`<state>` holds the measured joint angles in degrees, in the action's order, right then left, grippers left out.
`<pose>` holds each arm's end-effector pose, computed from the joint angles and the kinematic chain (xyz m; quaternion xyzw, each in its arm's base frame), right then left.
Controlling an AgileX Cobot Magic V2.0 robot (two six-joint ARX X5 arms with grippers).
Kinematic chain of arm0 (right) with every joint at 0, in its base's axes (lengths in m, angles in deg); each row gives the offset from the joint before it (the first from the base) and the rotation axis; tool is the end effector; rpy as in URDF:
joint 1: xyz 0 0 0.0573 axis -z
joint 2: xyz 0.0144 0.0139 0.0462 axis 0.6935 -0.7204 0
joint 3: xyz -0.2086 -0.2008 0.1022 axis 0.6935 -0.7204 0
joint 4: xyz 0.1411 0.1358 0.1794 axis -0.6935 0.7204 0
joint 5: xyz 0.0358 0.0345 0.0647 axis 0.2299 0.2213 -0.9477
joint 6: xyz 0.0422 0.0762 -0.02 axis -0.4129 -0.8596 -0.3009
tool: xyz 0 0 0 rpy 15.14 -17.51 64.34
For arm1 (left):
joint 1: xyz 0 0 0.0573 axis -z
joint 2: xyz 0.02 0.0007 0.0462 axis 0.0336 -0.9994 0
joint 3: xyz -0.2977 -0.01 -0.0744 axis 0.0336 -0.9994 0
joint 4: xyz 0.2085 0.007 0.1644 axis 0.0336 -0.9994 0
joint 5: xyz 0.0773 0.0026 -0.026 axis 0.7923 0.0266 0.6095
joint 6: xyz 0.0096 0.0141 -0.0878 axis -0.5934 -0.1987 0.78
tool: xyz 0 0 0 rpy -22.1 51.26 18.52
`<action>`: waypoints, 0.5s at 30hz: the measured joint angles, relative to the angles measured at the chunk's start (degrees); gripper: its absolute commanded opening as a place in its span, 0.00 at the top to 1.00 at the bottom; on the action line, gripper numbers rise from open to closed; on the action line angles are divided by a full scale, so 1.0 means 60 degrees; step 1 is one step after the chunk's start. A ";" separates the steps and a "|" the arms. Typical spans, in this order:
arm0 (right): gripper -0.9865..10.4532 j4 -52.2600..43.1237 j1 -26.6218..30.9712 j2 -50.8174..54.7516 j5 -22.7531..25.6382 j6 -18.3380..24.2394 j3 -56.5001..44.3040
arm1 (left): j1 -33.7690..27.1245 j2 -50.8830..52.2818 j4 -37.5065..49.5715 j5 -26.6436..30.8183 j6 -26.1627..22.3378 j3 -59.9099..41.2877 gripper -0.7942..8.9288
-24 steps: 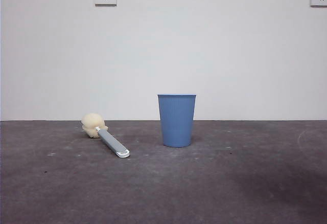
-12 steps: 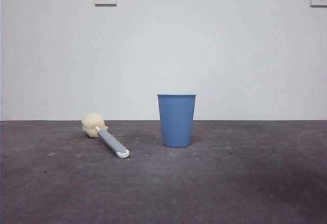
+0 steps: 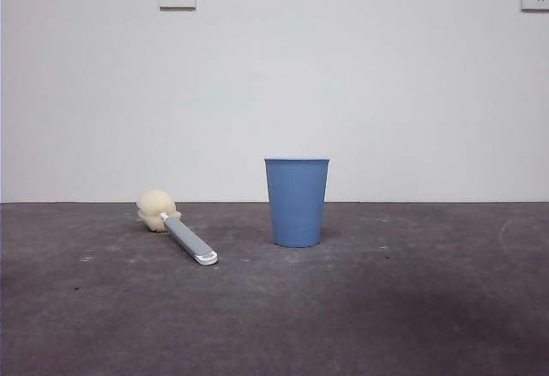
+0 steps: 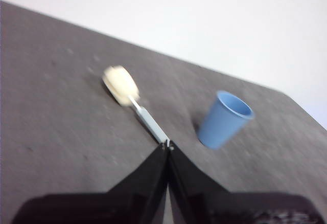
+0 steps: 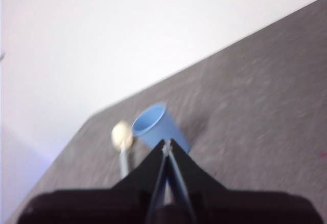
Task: Pick up the cup brush,pick up the cup,insert the brush into the cup,clean the cup,put the cup brush back,put the cup back to the fixed position on the table
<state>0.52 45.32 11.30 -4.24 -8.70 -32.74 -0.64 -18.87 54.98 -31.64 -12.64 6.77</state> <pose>0.1026 0.0284 0.2342 0.2619 0.0779 0.1789 0.9451 0.0912 -0.0239 0.2232 -0.2091 0.1118 -0.1435 0.9608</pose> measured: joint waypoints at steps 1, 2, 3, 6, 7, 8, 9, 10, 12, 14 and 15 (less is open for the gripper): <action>0.92 0.0270 0.0000 -0.0273 -0.0248 0.0175 0.0299 | 0.0000 -0.0160 -0.0189 -0.0186 -0.0011 0.0189 0.92; 0.92 0.0619 0.0000 -0.0616 -0.0550 0.0419 0.0663 | 0.0000 -0.0368 -0.0412 -0.0393 -0.0066 0.0415 0.92; 0.92 0.0936 0.0000 -0.0914 -0.0812 0.0656 0.0994 | 0.0000 -0.0550 -0.0627 -0.0572 -0.0109 0.0612 0.92; 0.92 0.2160 0.0000 -0.1971 -0.1698 0.1614 0.2211 | 0.0000 -0.1279 -0.1402 -0.1162 -0.0423 0.1330 0.92; 0.92 0.2532 0.0000 -0.2266 -0.1923 0.1909 0.2568 | 0.0000 -0.1504 -0.1665 -0.1290 -0.0550 0.1545 0.92; 0.92 0.2962 -0.0004 -0.2594 -0.2142 0.2248 0.2969 | 0.0000 -0.1774 -0.1960 -0.1428 -0.0710 0.1792 0.92; 0.92 0.3384 -0.0011 -0.2903 -0.2339 0.2605 0.3366 | 0.0000 -0.2044 -0.2291 -0.1541 -0.0892 0.2040 0.92; 0.92 0.3752 -0.0051 -0.3155 -0.2463 0.2922 0.3697 | 0.0000 -0.2266 -0.2575 -0.1643 -0.1060 0.2248 0.92; 0.92 0.4579 -0.0160 -0.3668 -0.2561 0.3672 0.4401 | 0.0000 -0.2736 -0.3235 -0.1861 -0.1483 0.2696 0.92; 0.92 0.5278 -0.0368 -0.4073 -0.2568 0.4346 0.4947 | 0.0000 -0.3115 -0.3803 -0.1963 -0.1880 0.3071 0.92; 0.92 0.5632 -0.0499 -0.4258 -0.2568 0.4677 0.5180 | 0.0000 -0.3293 -0.4091 -0.1978 -0.2087 0.3253 0.92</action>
<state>34.31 42.33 -14.25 -19.65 19.36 -1.66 -0.64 -38.63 30.43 -43.50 -25.16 26.29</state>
